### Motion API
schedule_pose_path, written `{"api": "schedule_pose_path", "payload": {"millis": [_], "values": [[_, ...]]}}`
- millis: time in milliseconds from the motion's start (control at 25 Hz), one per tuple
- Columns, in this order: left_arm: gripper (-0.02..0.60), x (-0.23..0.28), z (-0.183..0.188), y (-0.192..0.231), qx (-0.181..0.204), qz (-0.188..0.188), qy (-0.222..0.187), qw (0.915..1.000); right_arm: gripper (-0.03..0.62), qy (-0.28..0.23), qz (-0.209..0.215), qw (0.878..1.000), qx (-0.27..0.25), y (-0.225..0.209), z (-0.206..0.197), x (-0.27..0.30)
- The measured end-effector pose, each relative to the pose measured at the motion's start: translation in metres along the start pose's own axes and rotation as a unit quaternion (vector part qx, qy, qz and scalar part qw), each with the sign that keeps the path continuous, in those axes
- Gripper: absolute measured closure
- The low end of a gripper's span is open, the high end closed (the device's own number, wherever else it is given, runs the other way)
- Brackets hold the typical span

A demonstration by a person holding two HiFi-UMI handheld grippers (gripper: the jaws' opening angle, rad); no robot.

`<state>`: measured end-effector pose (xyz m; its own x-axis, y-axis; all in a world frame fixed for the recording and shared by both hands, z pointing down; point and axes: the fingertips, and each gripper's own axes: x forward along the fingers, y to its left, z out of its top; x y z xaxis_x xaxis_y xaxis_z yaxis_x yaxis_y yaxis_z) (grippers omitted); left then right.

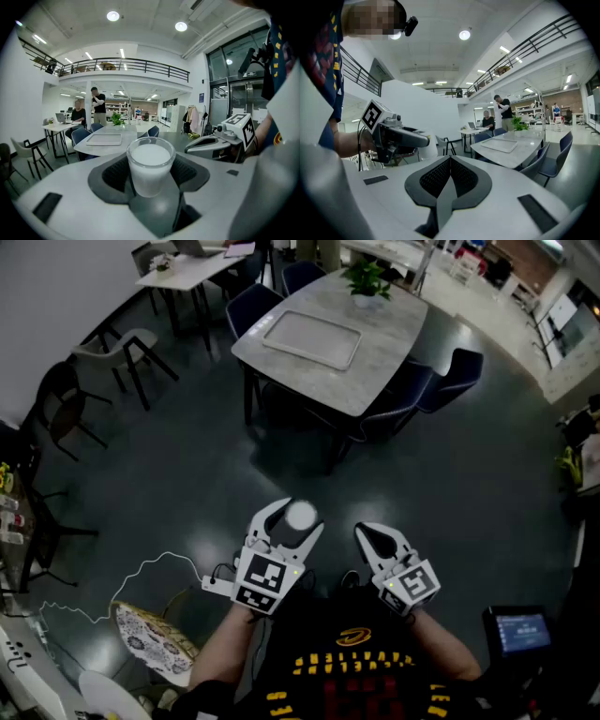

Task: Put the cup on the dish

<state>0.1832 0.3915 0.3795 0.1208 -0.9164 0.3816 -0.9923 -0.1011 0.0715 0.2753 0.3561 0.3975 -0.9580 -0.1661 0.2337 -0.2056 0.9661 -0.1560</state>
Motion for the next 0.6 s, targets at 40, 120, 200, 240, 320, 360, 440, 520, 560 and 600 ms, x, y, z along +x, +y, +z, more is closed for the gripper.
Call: {"api": "schedule_pose_path", "payload": {"millis": [40,120,200,240,320,360,440,520,560,600], "values": [[0.316,0.004,0.005,-0.007,0.009,-0.004,-0.001,1.0,0.588,-0.017,0.001,1.0,-0.012,-0.002,0.006,-0.004],[0.316,0.01,0.013,-0.024,0.023,-0.01,-0.003,0.9997,0.588,-0.04,0.004,0.999,-0.032,-0.005,0.014,-0.014],[0.316,0.014,0.015,-0.046,0.032,-0.011,0.0,0.9994,0.586,-0.055,0.02,0.998,-0.04,-0.004,0.015,-0.029],[0.316,0.016,0.015,-0.058,0.036,-0.01,0.002,0.9993,0.561,-0.057,0.029,0.997,-0.039,-0.004,0.012,-0.038],[0.316,0.023,0.015,-0.082,0.043,-0.007,0.007,0.999,0.513,-0.057,0.043,0.997,-0.036,-0.008,0.005,-0.058],[0.316,0.028,0.015,-0.095,0.044,-0.006,0.009,0.999,0.502,-0.057,0.047,0.997,-0.036,-0.011,0.002,-0.069],[0.316,0.039,0.014,-0.124,0.039,-0.008,0.013,0.9991,0.49,-0.06,0.053,0.996,-0.039,-0.019,-0.005,-0.095],[0.316,0.049,0.011,-0.156,0.03,-0.011,0.018,0.9993,0.471,-0.059,0.06,0.996,-0.038,-0.029,-0.016,-0.125],[0.316,0.054,0.009,-0.173,0.027,-0.012,0.022,0.9993,0.459,-0.056,0.064,0.996,-0.034,-0.034,-0.022,-0.14],[0.316,0.058,0.007,-0.188,0.025,-0.013,0.027,0.9992,0.442,-0.052,0.069,0.996,-0.026,-0.038,-0.029,-0.154]]}}
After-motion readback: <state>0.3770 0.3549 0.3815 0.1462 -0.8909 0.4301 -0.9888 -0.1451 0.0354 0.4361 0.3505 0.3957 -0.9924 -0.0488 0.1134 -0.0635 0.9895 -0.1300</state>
